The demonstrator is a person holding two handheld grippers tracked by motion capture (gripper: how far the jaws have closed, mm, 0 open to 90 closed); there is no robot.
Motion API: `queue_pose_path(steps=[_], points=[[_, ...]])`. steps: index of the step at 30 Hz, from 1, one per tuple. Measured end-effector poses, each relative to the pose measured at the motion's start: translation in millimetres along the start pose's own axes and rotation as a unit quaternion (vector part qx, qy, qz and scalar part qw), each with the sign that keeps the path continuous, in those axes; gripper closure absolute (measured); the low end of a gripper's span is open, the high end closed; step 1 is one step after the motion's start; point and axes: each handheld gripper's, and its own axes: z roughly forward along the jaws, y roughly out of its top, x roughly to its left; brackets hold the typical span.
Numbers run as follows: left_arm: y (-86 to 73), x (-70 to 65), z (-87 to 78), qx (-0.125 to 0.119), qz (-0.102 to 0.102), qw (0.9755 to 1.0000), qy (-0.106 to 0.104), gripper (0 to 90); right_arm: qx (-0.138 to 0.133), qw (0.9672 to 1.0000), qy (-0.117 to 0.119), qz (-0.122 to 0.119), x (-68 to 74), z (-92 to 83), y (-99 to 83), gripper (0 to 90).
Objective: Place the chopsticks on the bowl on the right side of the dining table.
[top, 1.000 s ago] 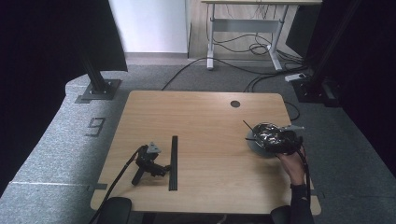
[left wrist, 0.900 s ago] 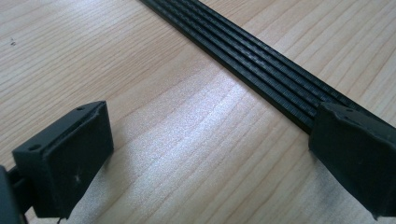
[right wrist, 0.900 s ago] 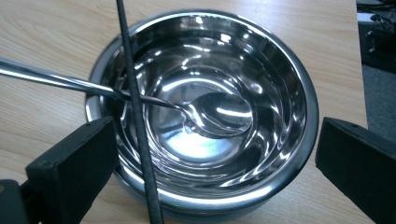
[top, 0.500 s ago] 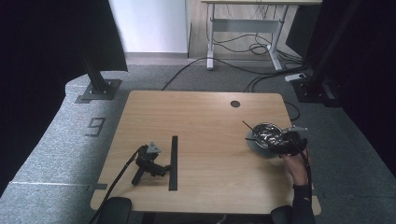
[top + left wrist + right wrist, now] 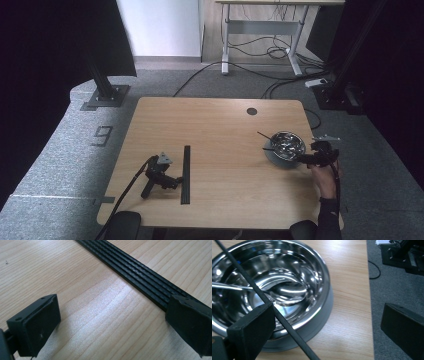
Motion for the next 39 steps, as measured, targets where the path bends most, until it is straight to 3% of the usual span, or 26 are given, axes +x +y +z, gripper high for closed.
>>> queue_pose_path(steps=[26, 34, 39], points=[[0.0, 0.0, 0.0, 0.0, 0.0, 1.0, 0.0, 0.0, -0.025, 0.9972, -0.041, 0.056, -28.8, 8.6, -1.9, 0.0], [0.0, 0.0, 0.0, 0.0, 0.0, 1.0, 0.0, 0.0, -0.022, 0.997, -0.049, 0.056, -33.4, 14.4, -2.4, 0.0], [0.0, -0.1, 0.0, 0.0, 0.0, 1.0, 0.0, 0.0, -0.033, 0.9969, -0.045, 0.055, -32.0, 8.8, -0.9, 0.0]])
